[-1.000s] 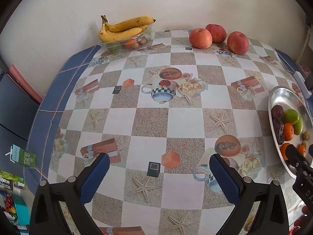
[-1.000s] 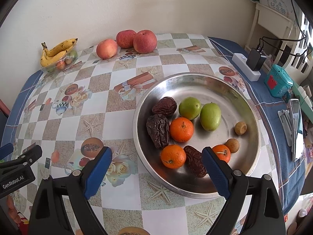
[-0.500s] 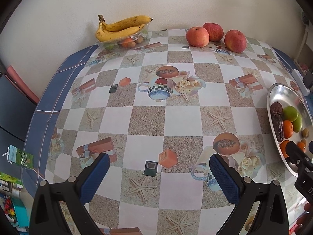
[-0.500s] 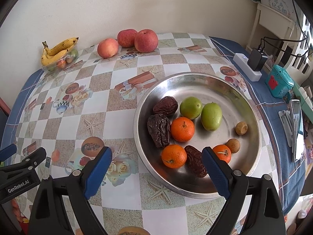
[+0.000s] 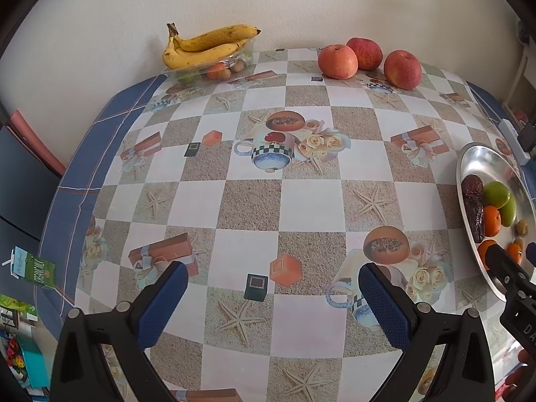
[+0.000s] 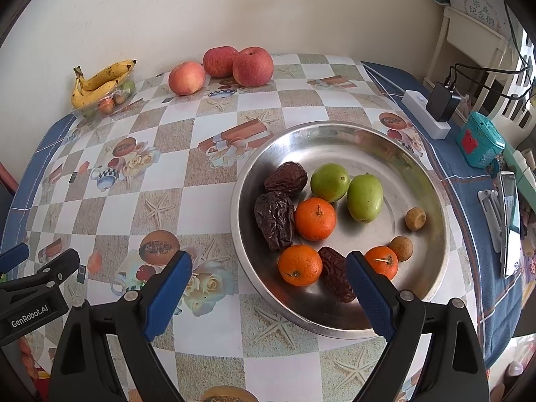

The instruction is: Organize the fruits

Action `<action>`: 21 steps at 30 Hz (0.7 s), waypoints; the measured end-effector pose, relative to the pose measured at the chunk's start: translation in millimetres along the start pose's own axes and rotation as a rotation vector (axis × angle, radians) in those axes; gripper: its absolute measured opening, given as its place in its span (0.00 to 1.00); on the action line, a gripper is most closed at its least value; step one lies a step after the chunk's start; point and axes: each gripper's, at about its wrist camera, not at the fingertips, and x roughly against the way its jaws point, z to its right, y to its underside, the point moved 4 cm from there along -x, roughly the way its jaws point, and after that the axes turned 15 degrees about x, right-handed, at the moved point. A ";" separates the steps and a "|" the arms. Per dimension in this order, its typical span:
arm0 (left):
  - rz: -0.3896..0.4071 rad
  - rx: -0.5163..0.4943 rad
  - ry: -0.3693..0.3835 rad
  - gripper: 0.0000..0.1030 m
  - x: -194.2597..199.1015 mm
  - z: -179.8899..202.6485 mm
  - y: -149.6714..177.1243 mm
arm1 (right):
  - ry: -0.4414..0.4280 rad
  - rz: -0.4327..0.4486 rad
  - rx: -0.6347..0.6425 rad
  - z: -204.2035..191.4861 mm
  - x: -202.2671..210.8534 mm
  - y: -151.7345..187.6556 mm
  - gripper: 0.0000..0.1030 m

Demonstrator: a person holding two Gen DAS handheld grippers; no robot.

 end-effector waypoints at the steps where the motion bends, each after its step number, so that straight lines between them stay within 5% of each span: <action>1: 0.000 0.000 0.000 1.00 -0.4 0.3 0.1 | 0.000 0.000 0.001 -0.3 0.0 -0.1 0.90; 21: -0.002 0.003 -0.003 1.00 -1.7 -0.3 1.8 | -0.001 -0.004 0.002 -1.4 -1.4 0.5 0.90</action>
